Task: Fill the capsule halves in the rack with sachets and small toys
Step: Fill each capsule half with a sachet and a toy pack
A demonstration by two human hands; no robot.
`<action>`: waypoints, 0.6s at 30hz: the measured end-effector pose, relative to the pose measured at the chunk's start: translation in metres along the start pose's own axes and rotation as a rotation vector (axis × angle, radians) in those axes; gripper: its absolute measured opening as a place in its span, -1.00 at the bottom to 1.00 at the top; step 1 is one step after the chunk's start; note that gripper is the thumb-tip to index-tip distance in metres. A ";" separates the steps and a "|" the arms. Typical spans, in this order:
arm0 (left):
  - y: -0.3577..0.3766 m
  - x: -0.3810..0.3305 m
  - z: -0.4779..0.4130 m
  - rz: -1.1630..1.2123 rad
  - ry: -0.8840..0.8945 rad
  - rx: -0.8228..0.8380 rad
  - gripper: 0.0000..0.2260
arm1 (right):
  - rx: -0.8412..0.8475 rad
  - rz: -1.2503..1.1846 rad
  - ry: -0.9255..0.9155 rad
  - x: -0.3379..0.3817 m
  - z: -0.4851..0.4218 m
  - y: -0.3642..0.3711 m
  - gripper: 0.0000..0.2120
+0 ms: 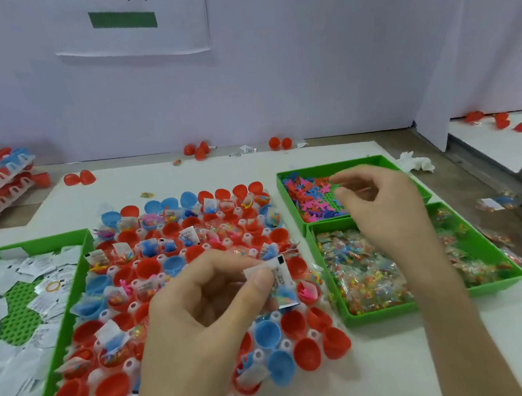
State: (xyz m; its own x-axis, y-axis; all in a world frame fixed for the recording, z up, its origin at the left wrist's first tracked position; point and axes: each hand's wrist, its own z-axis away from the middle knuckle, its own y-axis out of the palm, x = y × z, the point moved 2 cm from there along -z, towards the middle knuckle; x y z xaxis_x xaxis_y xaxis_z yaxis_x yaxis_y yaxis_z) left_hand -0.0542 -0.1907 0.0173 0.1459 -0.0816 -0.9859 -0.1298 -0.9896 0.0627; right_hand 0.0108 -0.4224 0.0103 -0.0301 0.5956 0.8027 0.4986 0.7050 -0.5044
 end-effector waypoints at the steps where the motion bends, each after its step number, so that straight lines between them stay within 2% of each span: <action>1: -0.003 0.001 0.001 0.025 -0.011 0.005 -0.84 | 0.001 0.067 -0.008 0.001 -0.014 0.008 -0.85; 3: -0.010 0.005 0.002 0.073 -0.039 0.013 -0.81 | 0.059 0.208 0.006 -0.003 -0.040 0.028 -0.84; 7: -0.019 0.010 -0.002 0.140 -0.084 0.041 -0.82 | 0.300 0.473 0.064 -0.027 -0.069 0.069 -0.78; 13: -0.041 0.006 0.000 0.053 -0.061 0.077 -0.90 | 0.229 0.502 0.015 -0.032 -0.078 0.079 -0.92; 18: -0.059 0.007 0.006 0.056 -0.041 -0.002 -0.89 | 0.223 0.526 0.016 -0.027 -0.082 0.075 -0.97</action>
State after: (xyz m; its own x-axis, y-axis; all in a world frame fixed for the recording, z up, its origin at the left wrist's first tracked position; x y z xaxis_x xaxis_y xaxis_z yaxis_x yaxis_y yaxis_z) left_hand -0.0509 -0.1320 0.0054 0.0981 -0.1317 -0.9864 -0.1342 -0.9839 0.1180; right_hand 0.1197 -0.4170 -0.0227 0.1866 0.8839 0.4289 0.2480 0.3800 -0.8911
